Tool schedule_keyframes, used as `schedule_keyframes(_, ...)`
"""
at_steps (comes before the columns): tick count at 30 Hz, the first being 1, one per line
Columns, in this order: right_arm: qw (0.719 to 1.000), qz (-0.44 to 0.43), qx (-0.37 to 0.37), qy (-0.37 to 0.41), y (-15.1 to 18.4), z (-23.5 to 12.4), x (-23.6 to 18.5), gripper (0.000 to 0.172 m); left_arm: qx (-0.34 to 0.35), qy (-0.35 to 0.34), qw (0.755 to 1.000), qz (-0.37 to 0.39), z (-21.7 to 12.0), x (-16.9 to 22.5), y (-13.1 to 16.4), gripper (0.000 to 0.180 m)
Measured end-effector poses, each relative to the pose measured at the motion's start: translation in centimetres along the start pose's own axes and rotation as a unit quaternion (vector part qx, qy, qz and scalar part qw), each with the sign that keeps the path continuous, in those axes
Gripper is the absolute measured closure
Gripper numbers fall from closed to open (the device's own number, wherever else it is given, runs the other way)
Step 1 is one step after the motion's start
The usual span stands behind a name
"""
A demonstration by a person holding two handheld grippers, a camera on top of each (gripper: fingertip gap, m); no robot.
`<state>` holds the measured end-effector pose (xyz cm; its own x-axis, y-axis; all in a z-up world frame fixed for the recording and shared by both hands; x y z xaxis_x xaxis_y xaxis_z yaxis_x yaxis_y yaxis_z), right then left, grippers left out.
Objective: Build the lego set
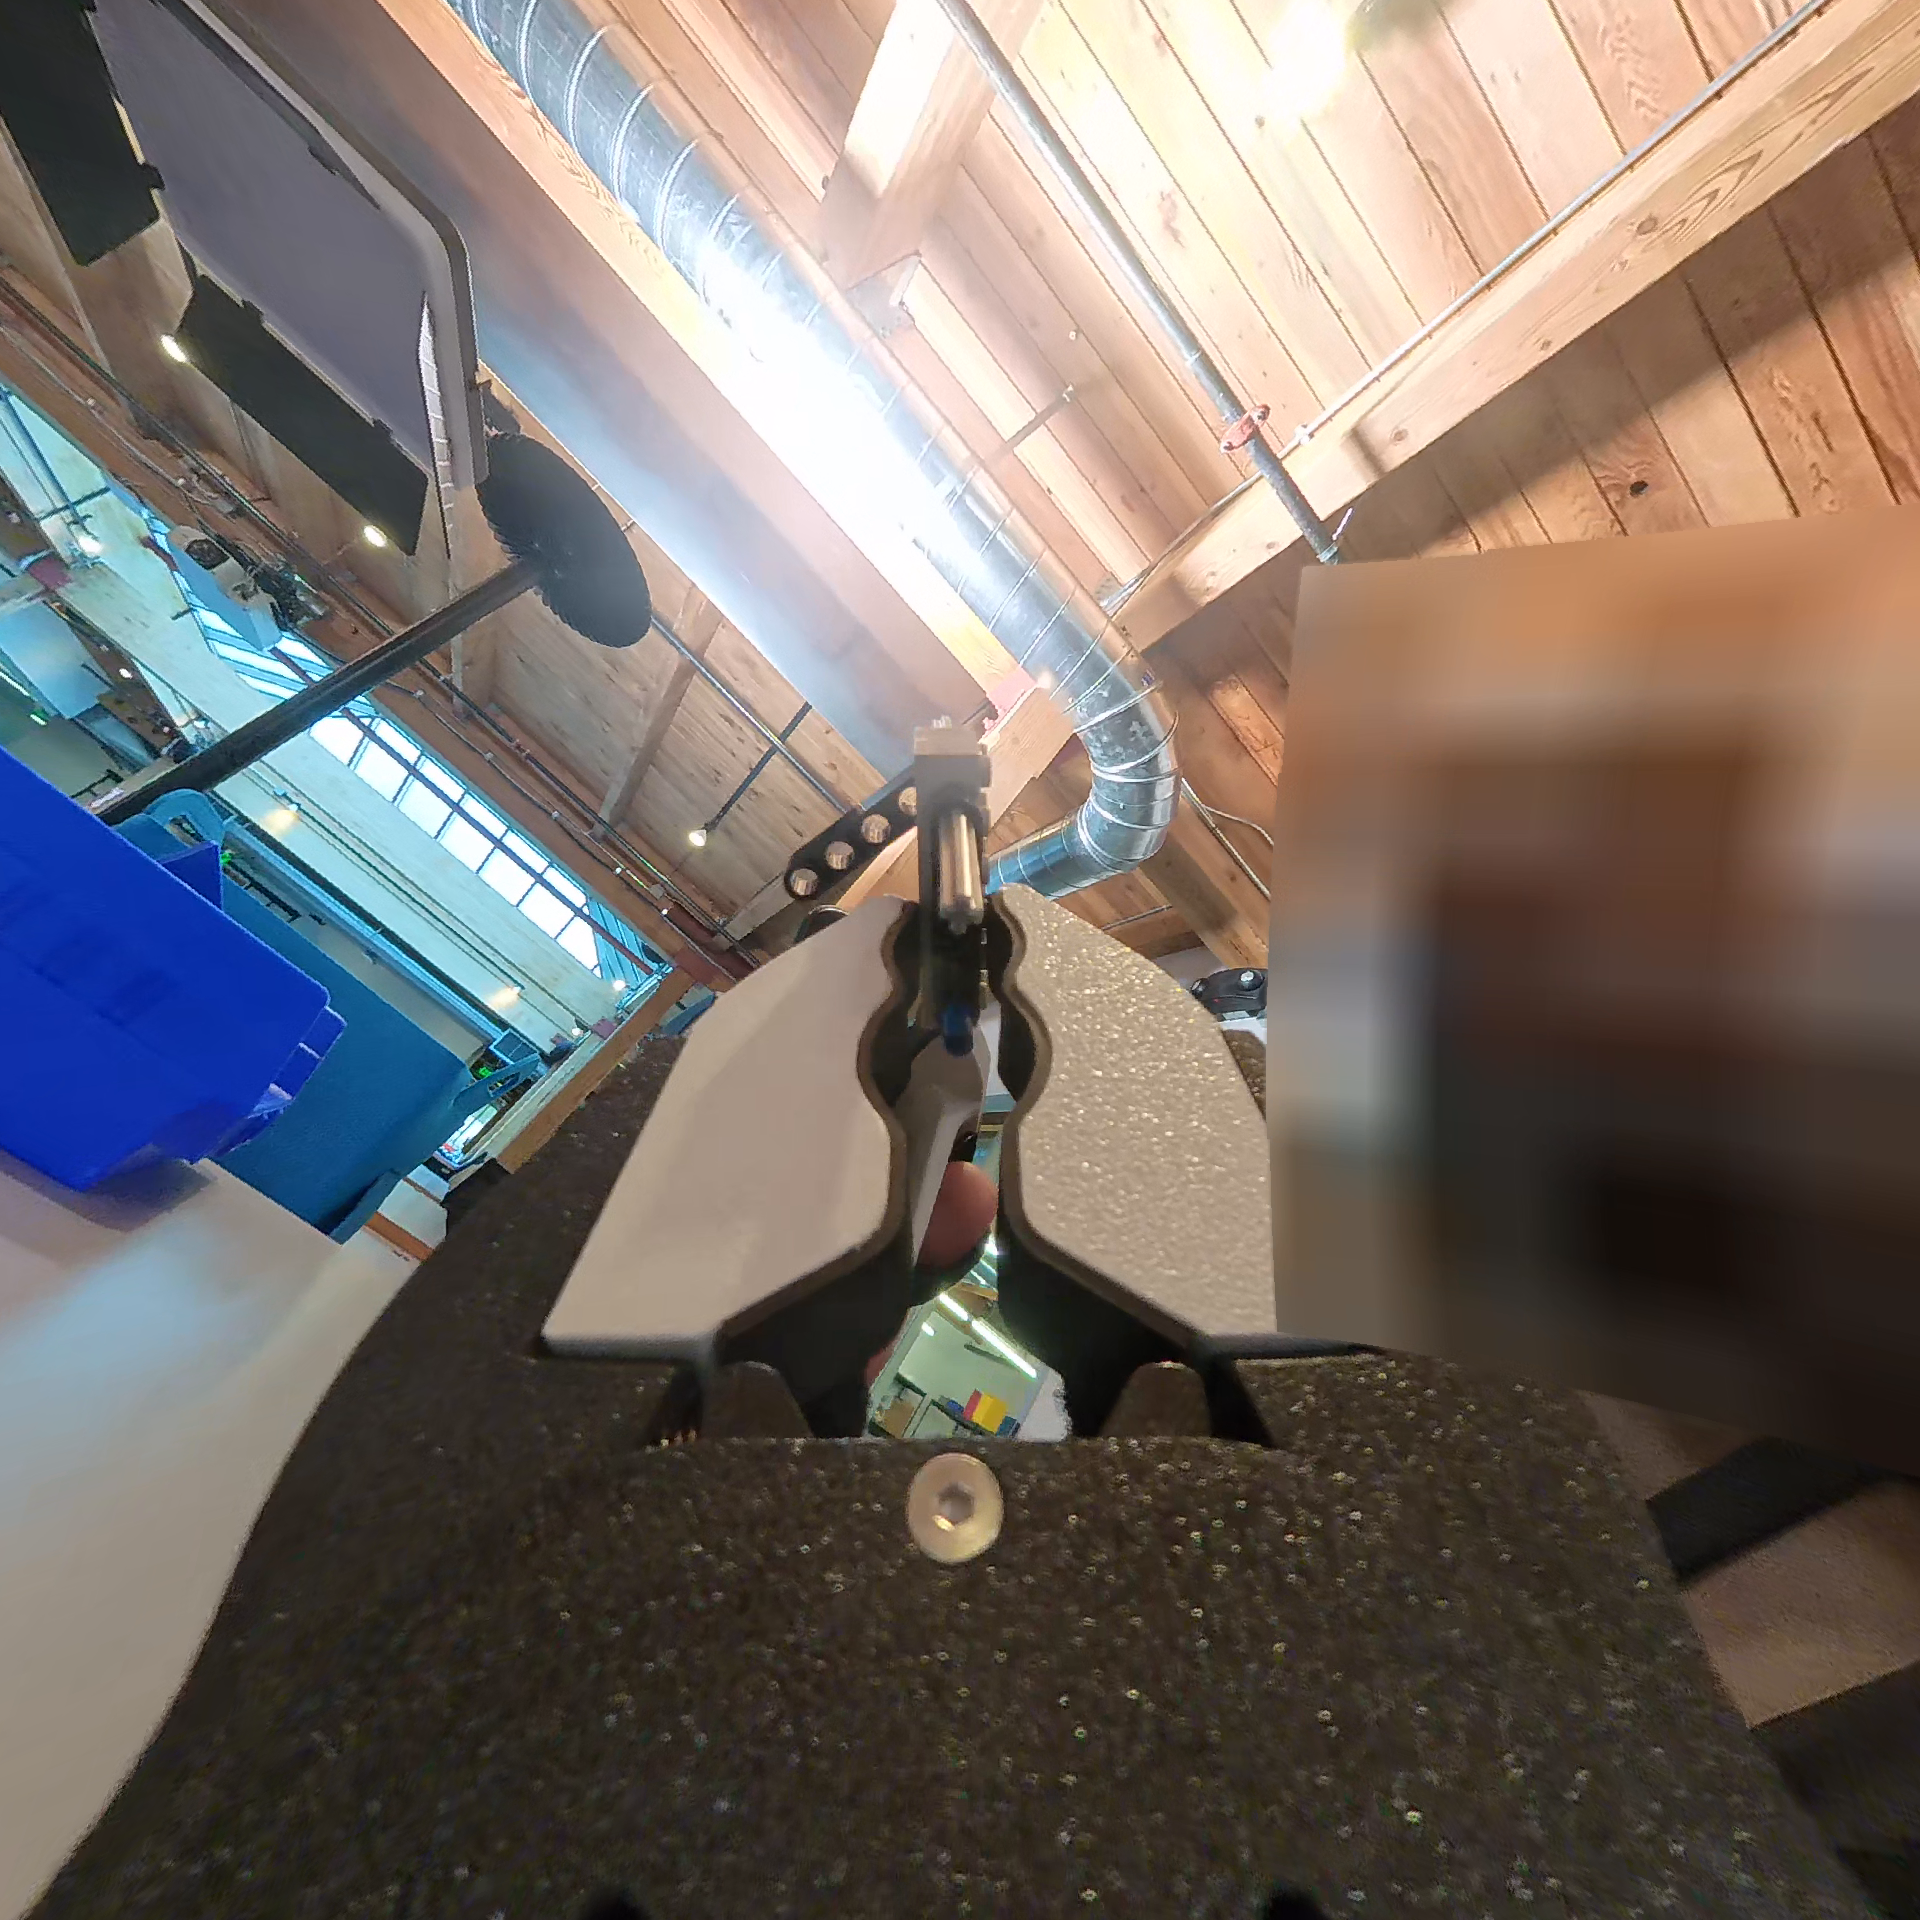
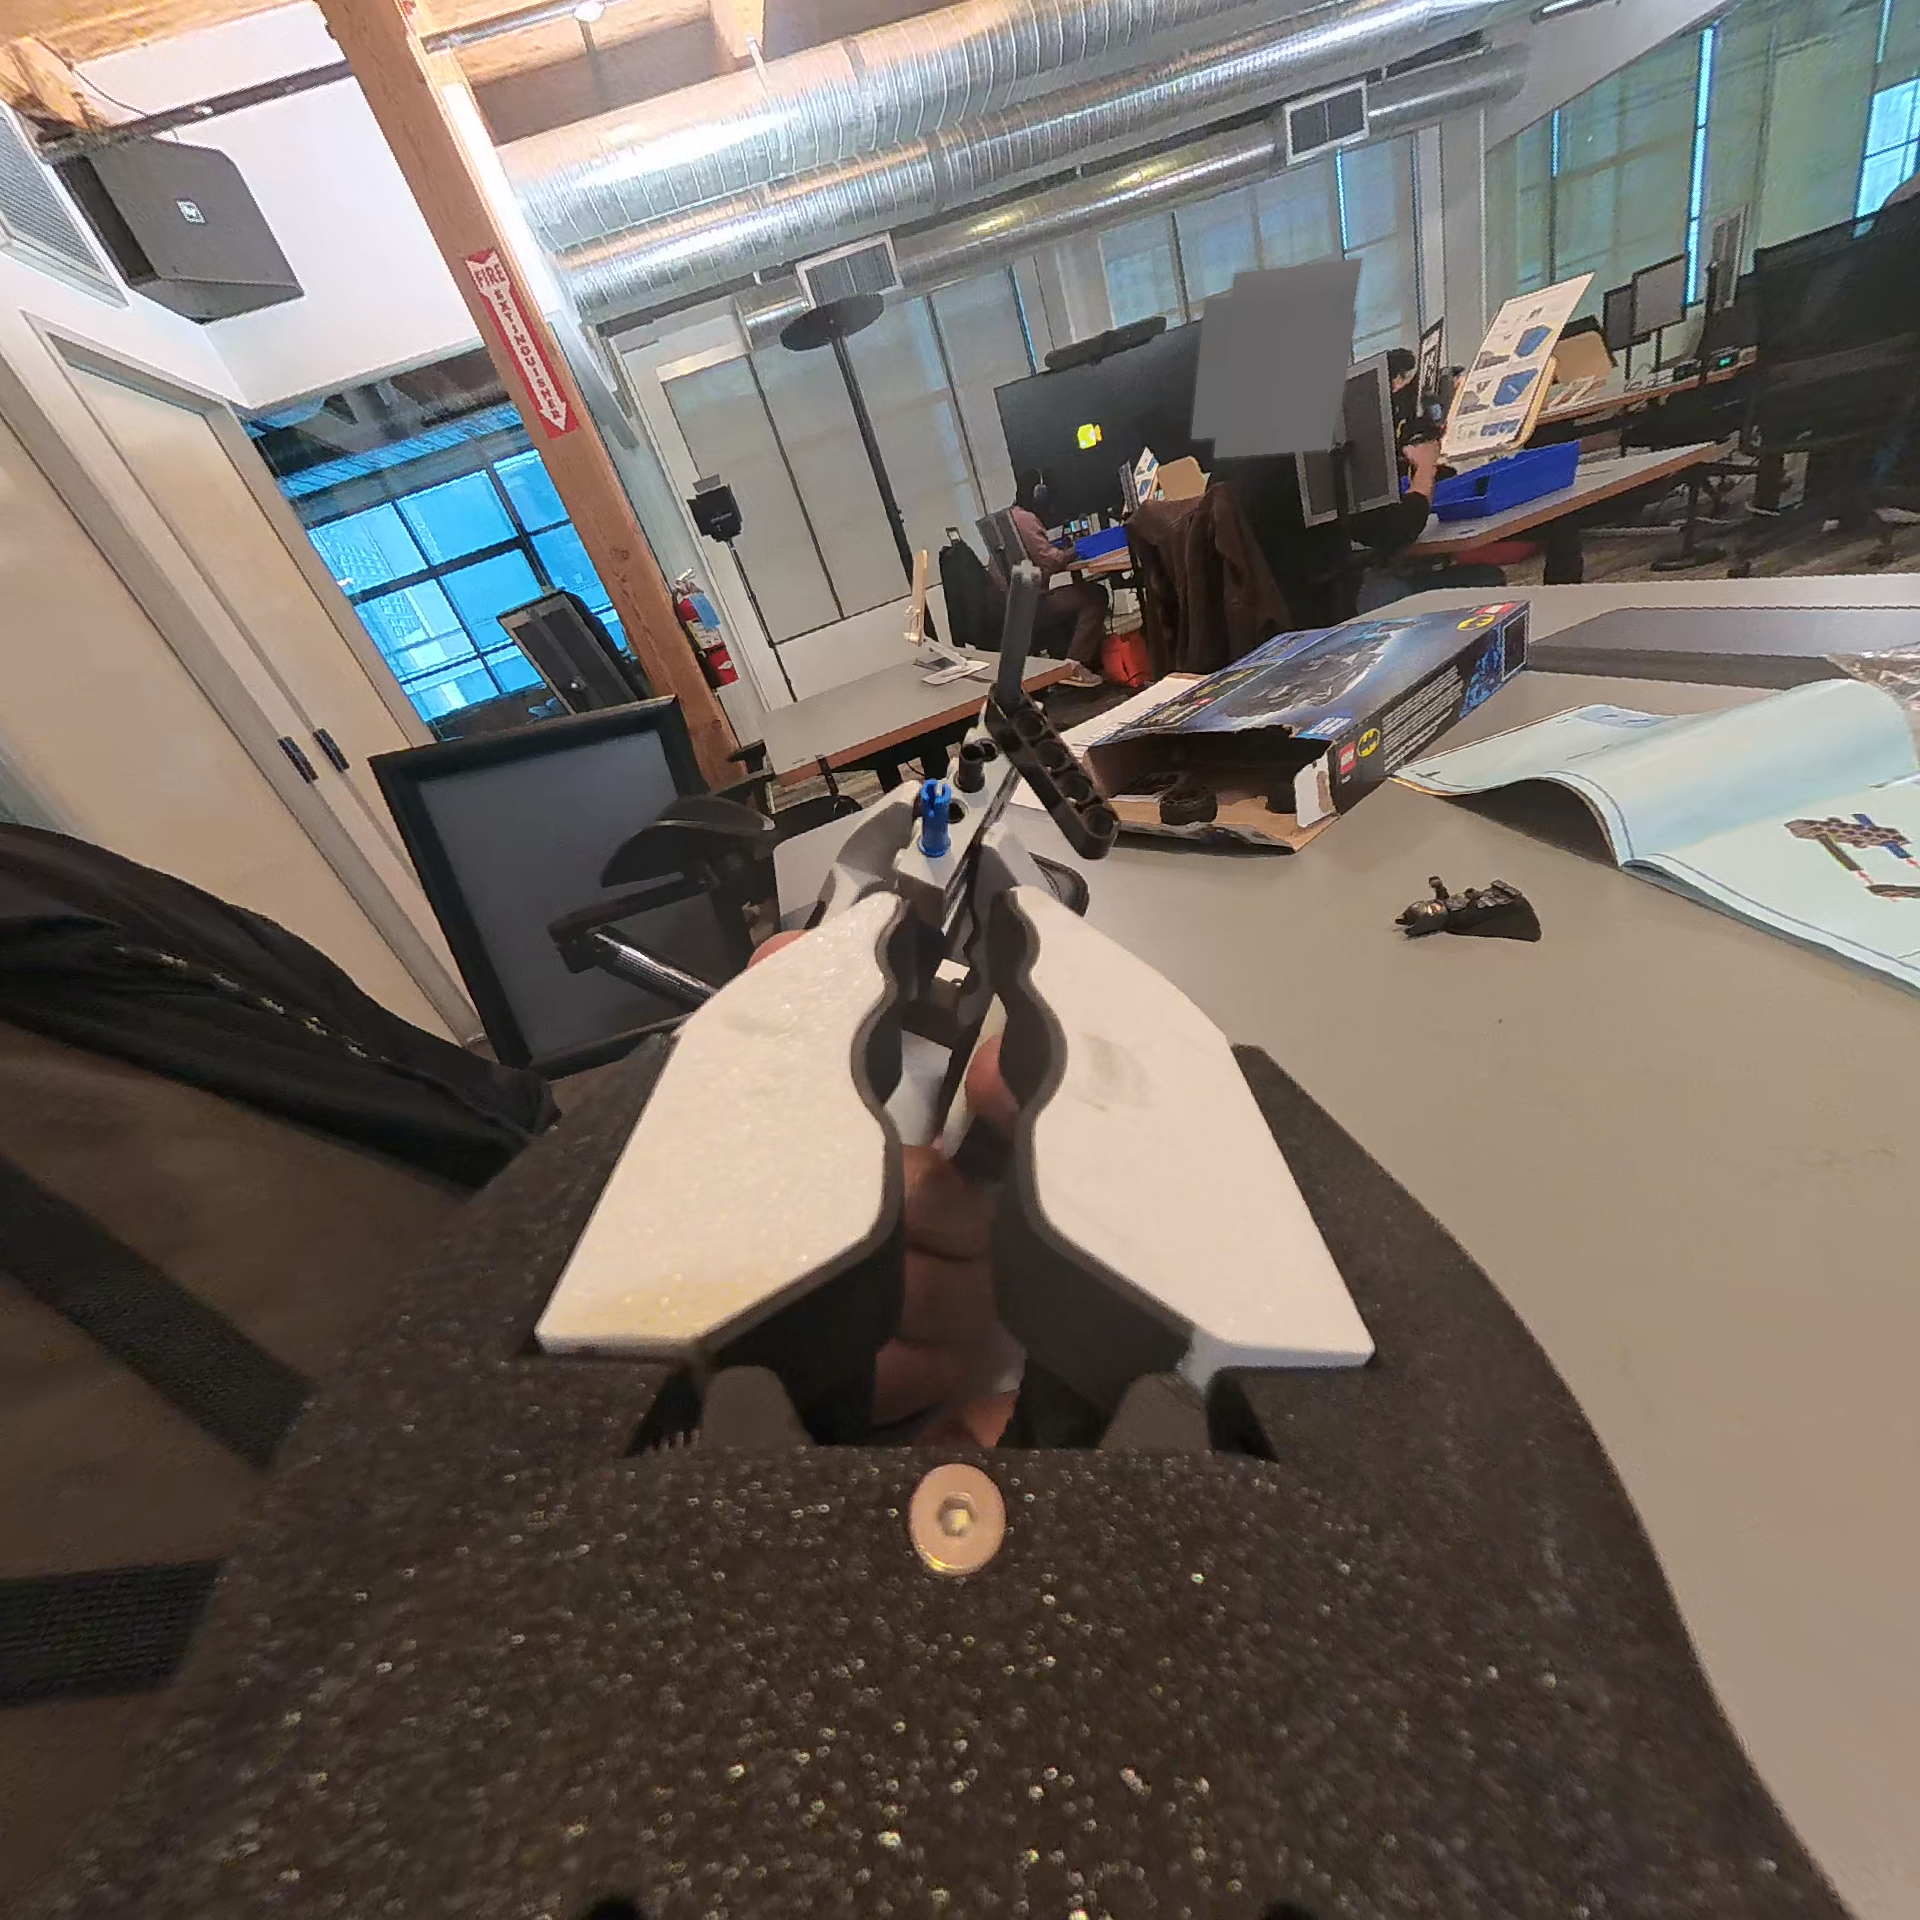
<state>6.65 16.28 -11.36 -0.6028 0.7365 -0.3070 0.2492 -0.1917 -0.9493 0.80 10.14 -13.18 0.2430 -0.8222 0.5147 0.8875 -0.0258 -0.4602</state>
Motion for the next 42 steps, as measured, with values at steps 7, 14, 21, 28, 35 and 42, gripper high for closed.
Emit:
schedule_keyframes(7,1.000,-0.001,0.007,0.002,0.0,-0.2,0.1,0.158,-0.003,0.011,1.000,-0.008,0.1,0.1,0.1,0.169)
schedule_keyframes(14,1.000,-0.013,0.025,0.012,-0.6,-0.6,0.1,0.157,-0.005,0.024,0.999,-0.021,0.2,0.2,0.1,0.169)
schedule_keyframes(21,0.998,-0.035,0.025,0.055,-1.7,-1.2,1.5,0.153,0.011,0.051,0.996,-0.074,0.3,0.2,-0.2,0.169)
schedule_keyframes(28,0.999,-0.033,-0.012,0.005,-2.8,-0.7,2.9,0.143,0.016,0.071,0.992,-0.107,0.5,0.2,-0.1,0.169)
schedule_keyframes(35,0.996,-0.064,-0.054,-0.044,-3.7,-0.4,2.6,0.143,0.004,0.067,0.992,-0.110,0.8,-0.1,0.2,0.169)
schedule_keyframes(42,0.983,-0.113,-0.141,-0.033,-3.6,0.2,2.5,0.148,-0.003,0.059,0.992,-0.107,0.9,-0.2,0.4,0.169)
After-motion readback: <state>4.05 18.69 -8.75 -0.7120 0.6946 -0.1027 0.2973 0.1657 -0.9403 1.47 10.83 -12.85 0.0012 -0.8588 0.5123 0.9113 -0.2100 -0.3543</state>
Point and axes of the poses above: each gripper's, where its closed fingertips meet, z out along the fingers, y out of its underside, x = y × z across the jaws, the point moved 5 cm from there along -z, back along the fingers, and after that the axes turned 10 degrees about -x, right-handed, at the moved point
